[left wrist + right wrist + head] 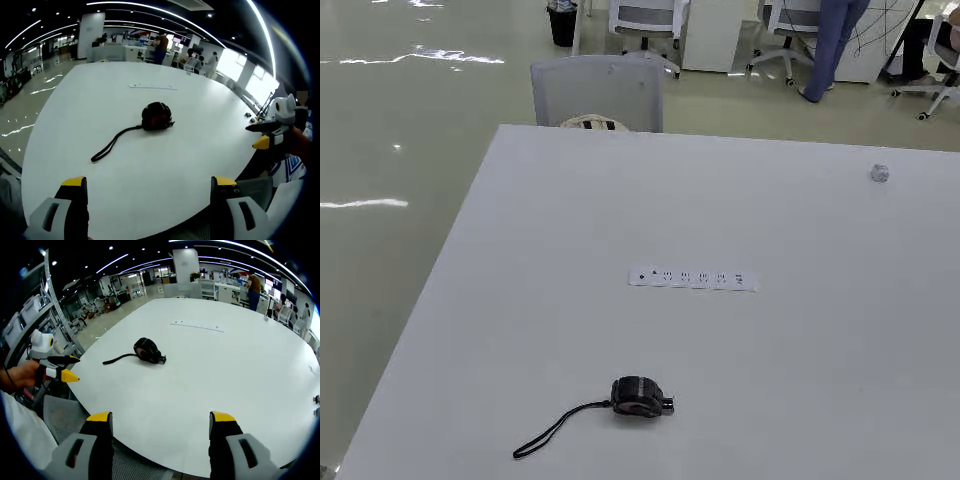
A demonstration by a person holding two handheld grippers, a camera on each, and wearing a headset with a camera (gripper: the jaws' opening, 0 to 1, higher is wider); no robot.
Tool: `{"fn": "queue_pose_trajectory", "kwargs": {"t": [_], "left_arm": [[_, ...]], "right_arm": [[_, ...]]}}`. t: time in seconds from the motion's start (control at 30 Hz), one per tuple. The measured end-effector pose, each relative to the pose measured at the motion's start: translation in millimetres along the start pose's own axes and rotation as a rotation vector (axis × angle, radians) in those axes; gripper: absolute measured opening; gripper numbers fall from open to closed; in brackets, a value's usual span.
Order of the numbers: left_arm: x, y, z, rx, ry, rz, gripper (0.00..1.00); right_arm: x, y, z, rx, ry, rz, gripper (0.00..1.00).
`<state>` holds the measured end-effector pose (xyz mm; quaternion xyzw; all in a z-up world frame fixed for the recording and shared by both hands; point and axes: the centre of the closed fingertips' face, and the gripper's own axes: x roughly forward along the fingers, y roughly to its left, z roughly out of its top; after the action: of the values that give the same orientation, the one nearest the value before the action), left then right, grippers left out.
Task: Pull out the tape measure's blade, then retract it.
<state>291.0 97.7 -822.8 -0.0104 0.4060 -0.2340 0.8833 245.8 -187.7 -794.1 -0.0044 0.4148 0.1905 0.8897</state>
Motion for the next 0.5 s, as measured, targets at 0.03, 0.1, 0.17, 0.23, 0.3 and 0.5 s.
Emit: {"fn": "queue_pose_trajectory", "kwargs": {"t": [0.03,0.1,0.17,0.23,0.3,0.5], "left_arm": [[-0.5,0.6,-0.6,-0.003,0.001,0.001,1.0],[-2.0,2.2,-0.5,-0.01,-0.004,0.004,1.0],[-2.9,2.4,-0.1,-0.009,-0.005,0.006,1.0],[-3.6,2.3,-0.2,-0.008,-0.003,0.005,1.0],[-3.8,3.2,0.8,-0.014,-0.008,0.006,1.0],[-5.4,2.8,5.1,-0.031,-0.027,0.006,1.0]], "right_arm": [[-0.2,0.0,-0.3,0.0,0.0,-0.001,0.81],[-0.8,0.6,-0.3,0.0,0.003,-0.001,0.81],[-1.2,0.8,-0.1,0.002,0.003,-0.002,0.81],[-0.7,1.0,-0.3,0.001,0.003,-0.002,0.81],[-0.7,1.7,0.4,0.0,0.003,-0.002,0.81],[0.6,2.0,1.8,-0.004,0.0,-0.001,0.81]]}}
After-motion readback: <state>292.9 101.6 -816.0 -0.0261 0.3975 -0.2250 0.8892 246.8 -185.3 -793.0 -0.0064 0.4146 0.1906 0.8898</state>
